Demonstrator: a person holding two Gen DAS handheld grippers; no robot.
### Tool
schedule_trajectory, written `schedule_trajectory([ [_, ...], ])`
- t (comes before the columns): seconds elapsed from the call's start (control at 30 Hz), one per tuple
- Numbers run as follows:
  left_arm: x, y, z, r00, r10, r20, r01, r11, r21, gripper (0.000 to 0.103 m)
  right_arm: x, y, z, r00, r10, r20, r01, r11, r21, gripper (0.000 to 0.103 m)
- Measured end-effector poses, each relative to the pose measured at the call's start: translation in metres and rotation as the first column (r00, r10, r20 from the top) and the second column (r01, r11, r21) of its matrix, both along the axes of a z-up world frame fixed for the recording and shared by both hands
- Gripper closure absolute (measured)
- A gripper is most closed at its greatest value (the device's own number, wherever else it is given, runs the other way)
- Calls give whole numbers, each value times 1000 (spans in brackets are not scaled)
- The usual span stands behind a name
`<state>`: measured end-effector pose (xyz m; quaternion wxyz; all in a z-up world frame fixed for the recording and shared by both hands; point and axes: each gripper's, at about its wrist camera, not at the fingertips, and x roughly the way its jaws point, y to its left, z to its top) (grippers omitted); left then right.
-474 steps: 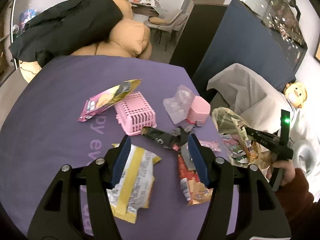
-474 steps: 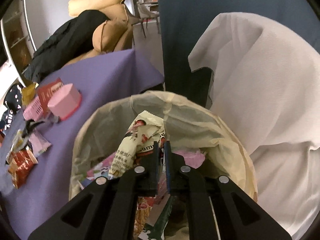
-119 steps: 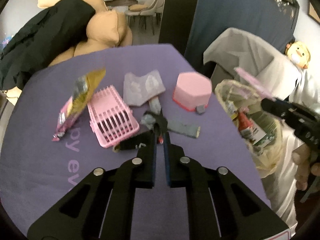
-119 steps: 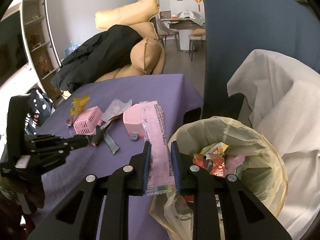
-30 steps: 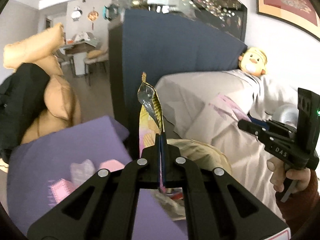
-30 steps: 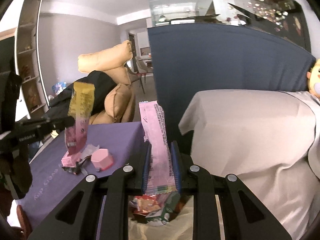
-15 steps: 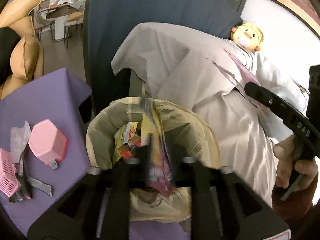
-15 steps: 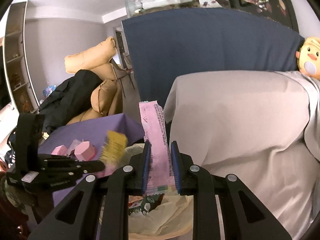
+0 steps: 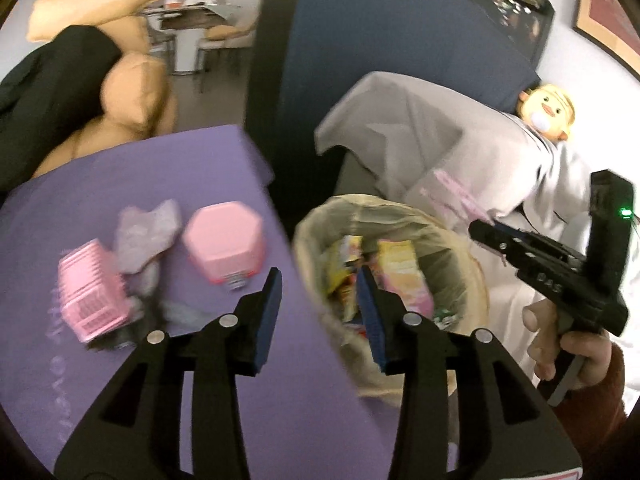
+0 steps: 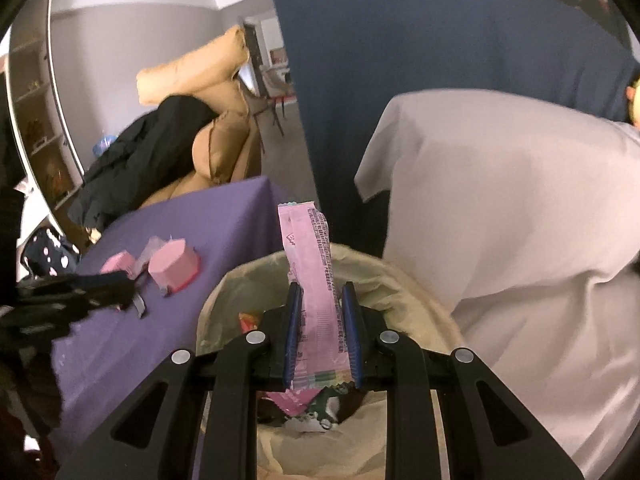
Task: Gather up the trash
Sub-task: 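Release the snack wrapper into the bin with the left while the right drops the pink strip, then grasp the black wrapper with the right while the left reaches the clear plastic bag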
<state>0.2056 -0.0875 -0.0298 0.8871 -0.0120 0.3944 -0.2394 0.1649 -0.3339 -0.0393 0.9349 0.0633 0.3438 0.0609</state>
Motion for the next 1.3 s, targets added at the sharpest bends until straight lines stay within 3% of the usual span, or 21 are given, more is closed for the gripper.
schedule_trajectory([
  [0.1,-6,27,-2,998,63,14,-63,998,25,64,9,10,-11,999,7,-34,-8,1000,-22,82],
  [0.33,-9,85,-13,984,174,-24,-175,985,-12,64,21,23,-27,997,-4,-80,-1,998,-60,82],
  [0.43,-9,102,-21,976,212,-47,-213,977,-18,64,22,23,-30,996,-6,-94,-1,997,-75,73],
  [0.47,-10,105,-23,974,222,-52,-223,975,-18,64,23,25,-32,995,-3,-102,-5,997,-79,68],
  [0.6,-12,116,-33,968,240,-77,-242,970,-14,63,22,29,-37,994,-3,-110,-9,994,-109,63],
  [0.87,-17,135,-35,955,288,-67,-290,957,-27,63,14,35,-23,997,7,-83,-16,994,-111,63],
  [1.07,-17,158,-27,936,349,-43,-351,935,-46,63,8,65,-1,993,110,-48,-111,993,-34,63],
  [1.3,-21,194,-22,912,409,-26,-410,910,-55,62,23,149,-6,950,305,-68,-305,952,4,63],
])
